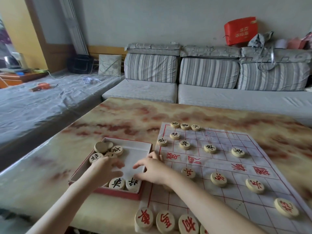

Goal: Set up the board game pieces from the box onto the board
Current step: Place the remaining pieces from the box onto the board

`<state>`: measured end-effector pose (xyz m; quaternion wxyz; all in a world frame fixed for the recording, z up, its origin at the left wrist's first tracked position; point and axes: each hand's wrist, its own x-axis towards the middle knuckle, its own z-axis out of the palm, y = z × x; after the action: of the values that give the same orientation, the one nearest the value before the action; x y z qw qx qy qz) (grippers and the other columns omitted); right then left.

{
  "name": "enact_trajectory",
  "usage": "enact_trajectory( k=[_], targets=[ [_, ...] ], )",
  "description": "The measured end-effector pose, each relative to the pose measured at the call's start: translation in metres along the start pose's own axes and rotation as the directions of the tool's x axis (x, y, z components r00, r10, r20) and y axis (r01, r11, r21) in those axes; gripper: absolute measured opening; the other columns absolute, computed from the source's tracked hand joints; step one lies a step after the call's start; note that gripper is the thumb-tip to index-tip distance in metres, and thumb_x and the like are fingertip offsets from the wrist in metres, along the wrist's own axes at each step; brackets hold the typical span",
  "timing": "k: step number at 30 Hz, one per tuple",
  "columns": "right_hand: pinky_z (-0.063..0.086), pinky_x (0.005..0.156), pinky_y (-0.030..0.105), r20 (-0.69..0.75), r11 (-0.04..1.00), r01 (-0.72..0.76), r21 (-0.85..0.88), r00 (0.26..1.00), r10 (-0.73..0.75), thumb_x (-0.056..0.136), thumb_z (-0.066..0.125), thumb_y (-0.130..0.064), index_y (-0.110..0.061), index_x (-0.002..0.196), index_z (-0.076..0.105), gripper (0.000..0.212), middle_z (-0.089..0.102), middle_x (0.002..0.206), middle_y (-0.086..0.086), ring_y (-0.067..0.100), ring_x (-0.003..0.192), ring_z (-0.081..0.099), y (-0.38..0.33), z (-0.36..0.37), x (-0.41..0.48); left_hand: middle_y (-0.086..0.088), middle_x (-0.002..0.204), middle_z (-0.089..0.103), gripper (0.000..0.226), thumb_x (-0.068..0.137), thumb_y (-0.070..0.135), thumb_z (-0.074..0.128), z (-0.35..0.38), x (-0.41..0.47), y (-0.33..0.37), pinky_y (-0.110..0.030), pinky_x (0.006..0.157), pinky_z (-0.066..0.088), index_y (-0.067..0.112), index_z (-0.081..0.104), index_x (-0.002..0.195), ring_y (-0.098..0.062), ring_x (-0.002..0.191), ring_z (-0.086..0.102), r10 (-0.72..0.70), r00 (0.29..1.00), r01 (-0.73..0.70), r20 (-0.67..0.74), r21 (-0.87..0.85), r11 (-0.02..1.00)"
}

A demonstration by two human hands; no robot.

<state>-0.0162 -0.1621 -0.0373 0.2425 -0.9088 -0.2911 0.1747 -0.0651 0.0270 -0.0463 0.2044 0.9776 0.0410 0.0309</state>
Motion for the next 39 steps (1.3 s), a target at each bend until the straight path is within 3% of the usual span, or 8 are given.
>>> enact_trajectory(
  k=[9,13,17,21,23,26,30,39],
  targets=[
    [0.025,0.1,0.042,0.03,0.976,-0.049,-0.21,0.998,0.056,0.082,0.058,-0.032,-0.022,0.111,0.058,0.031,0.031,0.121,0.007,0.03,0.114,0.026,-0.021,0.011,-0.008,0.013,0.089,0.064,0.03,0.068,0.036,0.077,-0.004,-0.015,-0.007,-0.015,0.075,0.045,0.032,0.067,0.096,-0.005,0.085,0.06,0.015,0.984,-0.016,0.178,0.002,1.0],
    [0.024,0.081,0.031,-0.027,0.998,-0.007,-0.061,1.0,0.006,0.083,0.058,-0.027,-0.025,0.11,0.053,0.028,0.047,0.117,0.003,0.023,0.109,0.032,-0.022,0.012,-0.008,0.013,0.077,0.06,0.032,0.069,0.021,0.076,-0.004,-0.014,-0.007,-0.012,0.065,0.044,0.034,0.048,0.078,-0.006,0.073,0.06,0.05,0.993,-0.042,0.108,-0.08,0.996],
    [0.044,0.084,0.036,-0.16,0.979,0.067,0.191,0.986,-0.036,0.088,0.056,-0.018,-0.026,0.116,0.05,0.03,0.051,0.084,-0.005,0.018,0.087,0.053,-0.018,0.004,-0.01,0.006,0.081,0.059,0.035,0.073,0.014,0.075,-0.006,-0.012,-0.004,-0.021,0.061,0.048,0.025,0.051,0.095,-0.015,0.067,0.061,-0.002,0.995,-0.023,-0.096,-0.254,0.967],
    [0.049,0.068,0.015,-0.296,0.86,0.115,0.497,0.954,0.043,0.092,0.052,-0.01,-0.016,0.119,0.057,0.028,0.052,0.086,-0.003,0.008,0.065,0.06,-0.008,-0.021,-0.015,-0.005,0.09,0.062,0.022,0.079,0.008,0.069,-0.012,-0.004,0.015,-0.026,0.05,0.055,0.022,0.058,0.09,-0.018,0.062,0.067,-0.1,0.983,-0.011,-0.154,-0.595,0.803],
    [0.052,0.082,0.028,-0.292,0.77,0.093,0.631,0.948,0.124,0.091,0.055,-0.011,-0.014,0.118,0.058,0.028,0.057,0.102,0.007,0.02,0.079,0.064,0.004,-0.032,-0.017,-0.007,0.089,0.063,0.02,0.077,0.004,0.07,-0.012,0.002,0.027,-0.025,0.055,0.058,0.019,0.062,0.089,-0.016,0.066,0.066,-0.102,0.984,-0.022,-0.148,-0.666,0.746],
    [0.057,0.068,0.027,-0.197,0.555,0.06,0.83,0.962,0.191,0.08,0.067,0.0,-0.008,0.118,0.055,0.04,0.059,0.103,0.013,0.019,0.068,0.065,0.022,-0.043,-0.021,-0.006,0.089,0.065,0.032,0.068,0.006,0.078,-0.009,0.011,0.043,-0.023,0.064,0.058,0.018,0.063,0.093,-0.014,0.072,0.065,-0.082,0.995,0.017,-0.061,-0.691,0.723],
    [0.057,0.082,0.039,-0.228,0.62,0.01,0.784,0.935,0.273,0.068,0.074,0.011,-0.008,0.117,0.056,0.055,0.059,0.114,0.018,0.026,0.097,0.063,0.045,-0.053,-0.023,-0.003,0.101,0.066,0.043,0.06,0.018,0.085,-0.003,0.027,0.064,-0.031,0.084,0.05,0.026,0.065,0.097,-0.019,0.09,0.064,-0.08,0.996,0.048,-0.026,-0.597,0.801],
    [0.05,0.093,0.033,-0.379,0.833,-0.046,0.551,0.876,0.299,0.069,0.079,-0.02,-0.014,0.121,0.056,0.057,0.064,0.112,0.001,0.016,0.102,0.061,0.097,-0.085,-0.016,-0.003,0.112,0.066,0.057,0.062,0.02,0.084,0.022,0.089,0.12,-0.02,0.074,0.041,0.017,0.06,0.114,-0.012,0.09,0.06,-0.017,0.995,-0.034,-0.093,-0.524,0.851]
  ],
)
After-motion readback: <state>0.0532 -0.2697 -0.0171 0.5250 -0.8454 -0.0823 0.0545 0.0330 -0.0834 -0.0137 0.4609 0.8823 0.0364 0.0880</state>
